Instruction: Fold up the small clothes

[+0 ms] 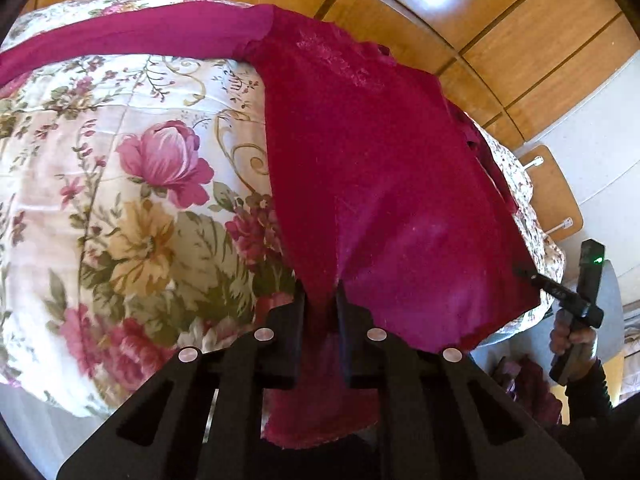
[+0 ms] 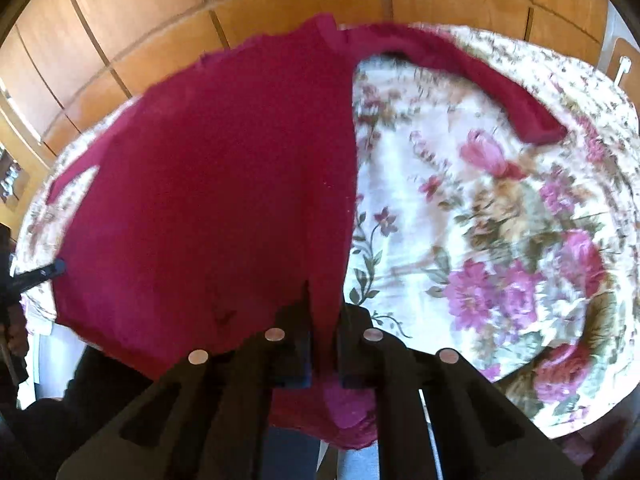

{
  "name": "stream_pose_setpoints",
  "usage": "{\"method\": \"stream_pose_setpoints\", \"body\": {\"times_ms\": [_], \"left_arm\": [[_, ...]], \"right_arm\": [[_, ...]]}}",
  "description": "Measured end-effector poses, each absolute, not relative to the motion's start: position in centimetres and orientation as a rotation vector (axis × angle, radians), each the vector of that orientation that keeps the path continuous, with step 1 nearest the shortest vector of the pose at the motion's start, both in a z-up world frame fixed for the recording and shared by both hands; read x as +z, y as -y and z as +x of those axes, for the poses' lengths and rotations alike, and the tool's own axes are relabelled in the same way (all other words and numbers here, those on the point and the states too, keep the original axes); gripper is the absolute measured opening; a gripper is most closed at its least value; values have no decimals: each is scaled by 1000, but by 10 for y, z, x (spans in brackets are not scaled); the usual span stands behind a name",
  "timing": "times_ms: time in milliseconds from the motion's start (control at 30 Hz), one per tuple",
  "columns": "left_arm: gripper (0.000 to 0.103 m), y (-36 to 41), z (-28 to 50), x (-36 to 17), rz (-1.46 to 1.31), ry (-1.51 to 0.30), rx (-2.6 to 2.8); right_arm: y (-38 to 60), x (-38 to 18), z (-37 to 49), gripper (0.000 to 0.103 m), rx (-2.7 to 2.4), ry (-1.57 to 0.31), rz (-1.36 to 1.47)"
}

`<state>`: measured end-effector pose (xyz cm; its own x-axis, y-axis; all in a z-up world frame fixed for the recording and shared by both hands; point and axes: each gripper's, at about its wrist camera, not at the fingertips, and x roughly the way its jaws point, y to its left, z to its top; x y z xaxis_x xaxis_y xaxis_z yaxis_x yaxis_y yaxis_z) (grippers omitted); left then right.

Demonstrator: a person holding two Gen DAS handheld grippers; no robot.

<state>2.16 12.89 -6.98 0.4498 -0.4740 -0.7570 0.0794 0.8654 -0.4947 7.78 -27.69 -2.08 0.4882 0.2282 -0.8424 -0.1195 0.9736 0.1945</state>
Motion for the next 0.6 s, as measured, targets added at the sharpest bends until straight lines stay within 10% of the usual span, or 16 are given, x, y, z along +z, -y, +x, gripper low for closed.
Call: {"method": "stream_pose_setpoints", "body": {"times_ms": [167, 233, 367, 600], "left_arm": [[14, -135, 29, -72, -400, -1096, -321], [33, -138, 31, -65, -411, -1078, -301], [49, -144, 40, -39, -388, -968, -234], [61, -99, 82, -31, -345, -917, -213]], "right_arm": [[274, -46, 75, 7, 210, -1121, 51], [277, -47, 78, 10, 216, -1117, 83], [303, -34, 89, 46, 165, -1030, 171], [373, -21, 152, 46, -205, -862, 161]]}}
